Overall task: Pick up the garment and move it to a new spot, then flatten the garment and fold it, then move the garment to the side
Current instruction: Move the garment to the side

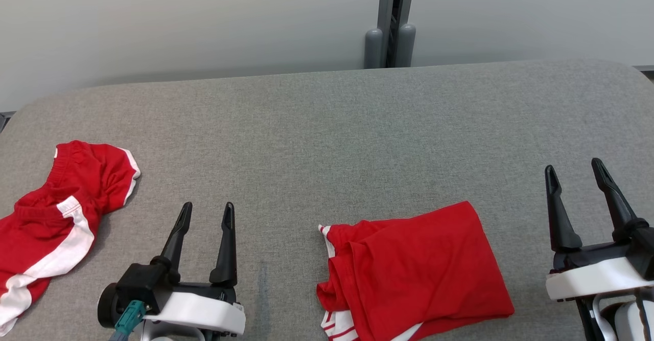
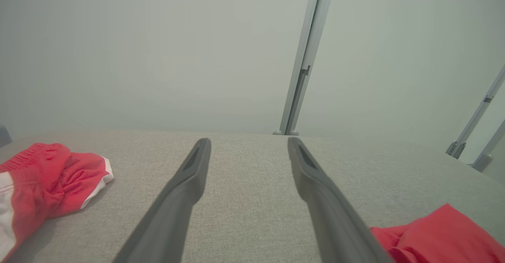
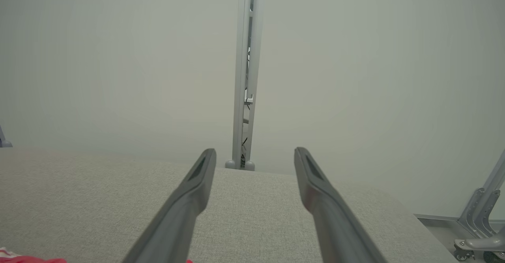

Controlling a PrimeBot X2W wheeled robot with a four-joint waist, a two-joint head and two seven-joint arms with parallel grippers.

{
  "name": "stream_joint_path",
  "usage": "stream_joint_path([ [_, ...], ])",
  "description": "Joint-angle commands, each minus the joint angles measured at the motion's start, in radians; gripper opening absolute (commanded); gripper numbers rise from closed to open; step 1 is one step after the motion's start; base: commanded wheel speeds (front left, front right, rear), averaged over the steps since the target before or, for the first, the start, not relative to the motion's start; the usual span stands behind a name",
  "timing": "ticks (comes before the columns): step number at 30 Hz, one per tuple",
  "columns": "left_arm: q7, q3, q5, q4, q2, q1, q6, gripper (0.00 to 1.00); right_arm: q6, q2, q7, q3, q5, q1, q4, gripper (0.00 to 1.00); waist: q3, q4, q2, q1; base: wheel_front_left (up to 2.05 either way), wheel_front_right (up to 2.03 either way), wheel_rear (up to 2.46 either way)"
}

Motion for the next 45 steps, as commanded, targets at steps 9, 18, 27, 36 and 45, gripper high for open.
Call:
stream_joint_path([
  [9, -0.001, 0.006, -0.001, -0.001, 0.004, -0.002, 0.002, 1.00, 0.000, -0.016, 0.000, 0.009, 0.015, 0.004, -0.011, 1.00, 0.001, 0.003, 0.0000, 0.0000, 0.00, 0.00, 0.00],
  [18, -0.001, 0.008, -0.015, -0.002, 0.004, -0.004, 0.003, 1.00, 0.000, -0.019, 0.000, 0.017, 0.021, 0.004, -0.005, 1.00, 0.003, 0.007, 0.0000, 0.0000, 0.00, 0.00, 0.00],
  [27, -0.001, 0.006, -0.016, 0.000, 0.004, -0.001, 0.004, 1.00, 0.000, -0.022, 0.000, 0.019, 0.029, 0.008, -0.003, 1.00, 0.001, 0.010, 0.0000, 0.0000, 0.00, 0.00, 0.00],
  [36, -0.001, 0.005, -0.020, -0.001, 0.004, 0.003, 0.004, 1.00, 0.000, -0.026, 0.000, 0.027, 0.034, 0.009, 0.003, 1.00, 0.001, 0.009, 0.0000, 0.0000, 0.00, 0.00, 0.00],
  [45, -0.001, -0.012, -0.018, 0.000, 0.004, -0.020, 0.005, 1.00, 0.000, -0.073, 0.000, 0.086, 0.141, 0.014, 0.142, 1.00, 0.042, 0.020, 0.0000, 0.0000, 0.00, 0.00, 0.00],
])
